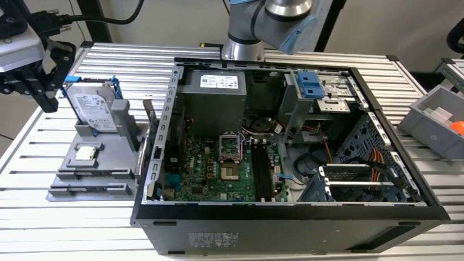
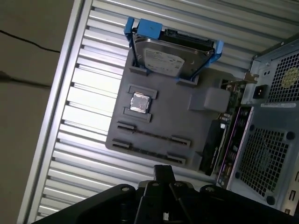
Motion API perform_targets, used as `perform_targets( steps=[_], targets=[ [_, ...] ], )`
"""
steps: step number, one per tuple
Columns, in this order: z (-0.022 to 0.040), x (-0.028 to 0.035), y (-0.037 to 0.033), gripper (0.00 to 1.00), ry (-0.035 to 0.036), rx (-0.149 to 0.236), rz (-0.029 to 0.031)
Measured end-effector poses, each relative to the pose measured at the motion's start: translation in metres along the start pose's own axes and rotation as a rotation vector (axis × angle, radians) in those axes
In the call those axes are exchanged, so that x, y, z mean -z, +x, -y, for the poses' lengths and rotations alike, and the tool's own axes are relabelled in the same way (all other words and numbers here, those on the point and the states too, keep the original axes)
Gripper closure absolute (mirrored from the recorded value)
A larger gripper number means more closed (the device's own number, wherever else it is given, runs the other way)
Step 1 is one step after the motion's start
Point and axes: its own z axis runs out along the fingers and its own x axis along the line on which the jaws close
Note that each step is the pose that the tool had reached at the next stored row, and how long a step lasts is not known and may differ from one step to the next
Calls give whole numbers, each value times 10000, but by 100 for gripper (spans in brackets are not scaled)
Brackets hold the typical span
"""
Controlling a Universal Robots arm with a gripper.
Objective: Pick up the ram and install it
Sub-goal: 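Pick up the ram and move it above insertion slot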
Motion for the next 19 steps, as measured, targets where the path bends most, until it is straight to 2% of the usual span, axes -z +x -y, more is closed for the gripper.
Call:
perform_targets(
  steps=[19],
  targets=[
    [0, 0, 0, 100, -9, 1795, -62]
  ],
)
